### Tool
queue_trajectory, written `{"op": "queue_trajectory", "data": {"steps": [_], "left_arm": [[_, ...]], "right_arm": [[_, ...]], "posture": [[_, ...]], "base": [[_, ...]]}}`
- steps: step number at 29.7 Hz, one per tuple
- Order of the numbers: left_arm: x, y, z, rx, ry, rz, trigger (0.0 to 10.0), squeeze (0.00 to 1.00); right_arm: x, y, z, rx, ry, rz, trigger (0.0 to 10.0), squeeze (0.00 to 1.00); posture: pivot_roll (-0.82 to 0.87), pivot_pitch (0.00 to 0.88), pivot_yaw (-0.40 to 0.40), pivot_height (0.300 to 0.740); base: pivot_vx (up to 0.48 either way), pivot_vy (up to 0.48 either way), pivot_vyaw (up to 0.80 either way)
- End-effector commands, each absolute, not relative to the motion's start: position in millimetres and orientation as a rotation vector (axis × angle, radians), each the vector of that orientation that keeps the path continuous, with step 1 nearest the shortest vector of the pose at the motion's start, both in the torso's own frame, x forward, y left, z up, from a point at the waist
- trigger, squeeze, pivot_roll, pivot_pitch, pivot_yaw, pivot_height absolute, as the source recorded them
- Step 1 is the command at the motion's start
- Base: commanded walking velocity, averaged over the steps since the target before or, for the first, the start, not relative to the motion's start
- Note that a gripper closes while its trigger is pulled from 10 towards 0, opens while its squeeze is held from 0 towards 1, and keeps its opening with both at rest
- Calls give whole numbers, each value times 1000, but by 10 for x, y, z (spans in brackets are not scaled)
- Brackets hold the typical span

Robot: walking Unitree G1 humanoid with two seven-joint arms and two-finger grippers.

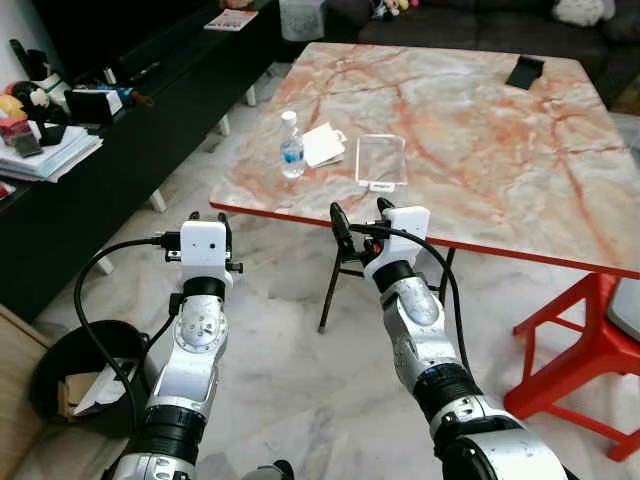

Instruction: Picking trash to rubbish bin

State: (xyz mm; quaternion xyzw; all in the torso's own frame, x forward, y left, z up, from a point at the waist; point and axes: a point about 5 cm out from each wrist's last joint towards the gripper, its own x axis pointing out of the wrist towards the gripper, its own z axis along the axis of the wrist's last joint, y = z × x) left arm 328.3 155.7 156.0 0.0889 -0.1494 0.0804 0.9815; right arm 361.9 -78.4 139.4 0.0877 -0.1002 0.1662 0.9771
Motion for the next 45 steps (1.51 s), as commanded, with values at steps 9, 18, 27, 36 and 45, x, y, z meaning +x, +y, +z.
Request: {"op": "queue_trajectory", "data": {"steps": [9, 18, 27, 36, 45], "left_arm": [[3280, 1564, 1620, 195, -316, 161, 10000, 0], [3274, 1553, 1648, 197, -325, 157, 10000, 0], [3266, 1538, 1690, 208, -341, 153, 10000, 0], [3259, 1536, 1747, 214, -363, 157, 10000, 0], [3252, 1508, 1772, 221, -378, 144, 10000, 0]], "right_arm": [[3618, -744, 1431, 175, -215, 351, 10000, 0], [3613, -728, 1447, 182, -224, 354, 10000, 0], [3613, -721, 1453, 181, -225, 355, 10000, 0], [3598, -723, 1446, 147, -234, 366, 10000, 0], [3591, -720, 1450, 166, -242, 369, 10000, 0]], "posture": [[135, 133, 29, 728], [137, 134, 29, 728], [136, 134, 28, 728], [138, 129, 30, 728], [137, 118, 32, 728]], "base": [[396, 0, -253], [400, 0, 0], [402, 0, 0], [403, 0, 0], [402, 0, 267]]}}
